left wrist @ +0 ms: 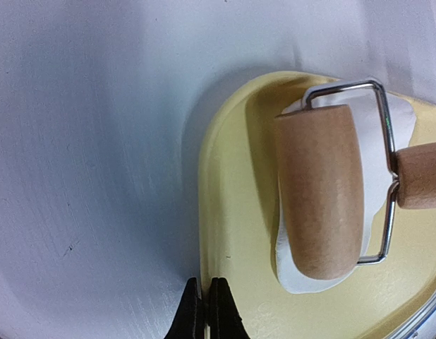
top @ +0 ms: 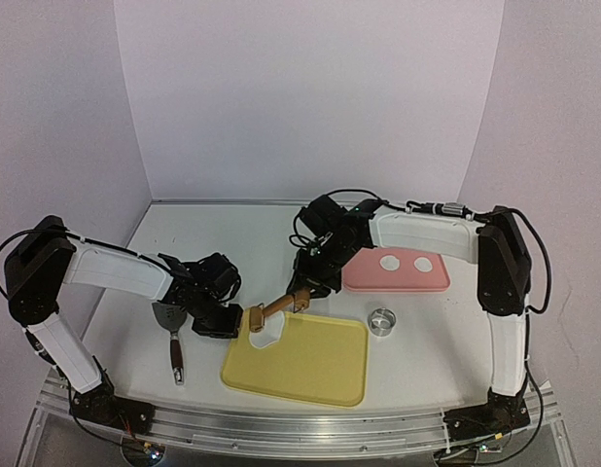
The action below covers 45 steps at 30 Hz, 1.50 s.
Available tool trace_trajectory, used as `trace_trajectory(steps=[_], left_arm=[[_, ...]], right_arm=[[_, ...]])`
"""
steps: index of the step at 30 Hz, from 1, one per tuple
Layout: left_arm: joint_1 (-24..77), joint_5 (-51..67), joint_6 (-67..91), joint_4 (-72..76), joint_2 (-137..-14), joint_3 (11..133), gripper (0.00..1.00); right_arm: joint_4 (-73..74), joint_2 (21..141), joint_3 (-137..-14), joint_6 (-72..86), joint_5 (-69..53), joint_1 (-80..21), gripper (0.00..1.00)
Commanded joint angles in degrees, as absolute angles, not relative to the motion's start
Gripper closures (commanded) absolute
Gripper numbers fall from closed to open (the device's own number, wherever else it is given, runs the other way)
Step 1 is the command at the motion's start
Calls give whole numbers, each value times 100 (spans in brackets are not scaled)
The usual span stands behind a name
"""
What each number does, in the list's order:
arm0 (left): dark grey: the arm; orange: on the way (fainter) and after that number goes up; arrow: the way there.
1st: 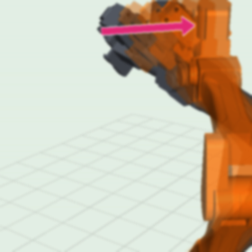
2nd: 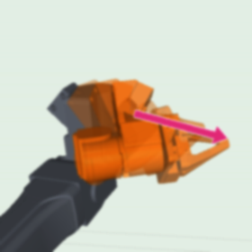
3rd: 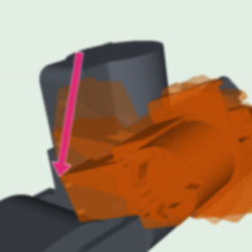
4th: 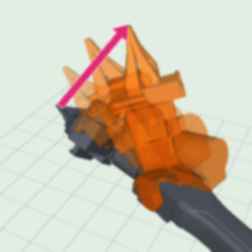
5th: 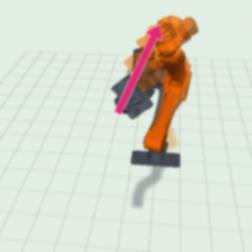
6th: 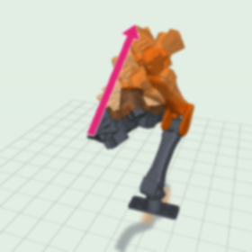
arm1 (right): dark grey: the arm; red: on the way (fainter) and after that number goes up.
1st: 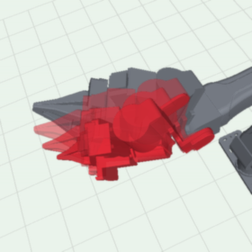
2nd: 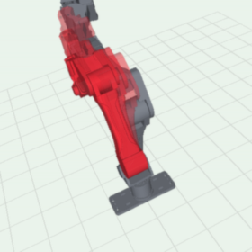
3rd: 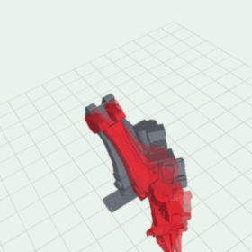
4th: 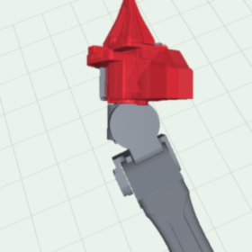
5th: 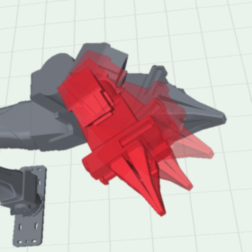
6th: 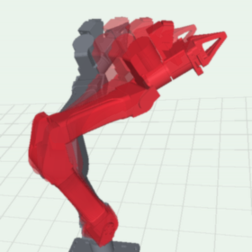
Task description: Roll out the dumpling wrappers from the dough
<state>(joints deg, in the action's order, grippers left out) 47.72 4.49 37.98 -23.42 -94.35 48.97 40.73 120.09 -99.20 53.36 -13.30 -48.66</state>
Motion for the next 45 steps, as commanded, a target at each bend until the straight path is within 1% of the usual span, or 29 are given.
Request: trace_trajectory(steps=[1, 19, 45], left_arm=[[4729, 189, 3887, -2611, -9283, 4930, 100], [4729, 149, 3934, -2681, -9246, 4914, 100], [4729, 145, 3981, -2701, -9113, 4808, 100]], right_arm=[[5599, 12054, -9407, 5394, 0, -4603, 100], [5596, 11575, -8048, 5453, 832, -4365, 100], [5612, 10994, -7188, 5555, 1201, -4263, 100]])
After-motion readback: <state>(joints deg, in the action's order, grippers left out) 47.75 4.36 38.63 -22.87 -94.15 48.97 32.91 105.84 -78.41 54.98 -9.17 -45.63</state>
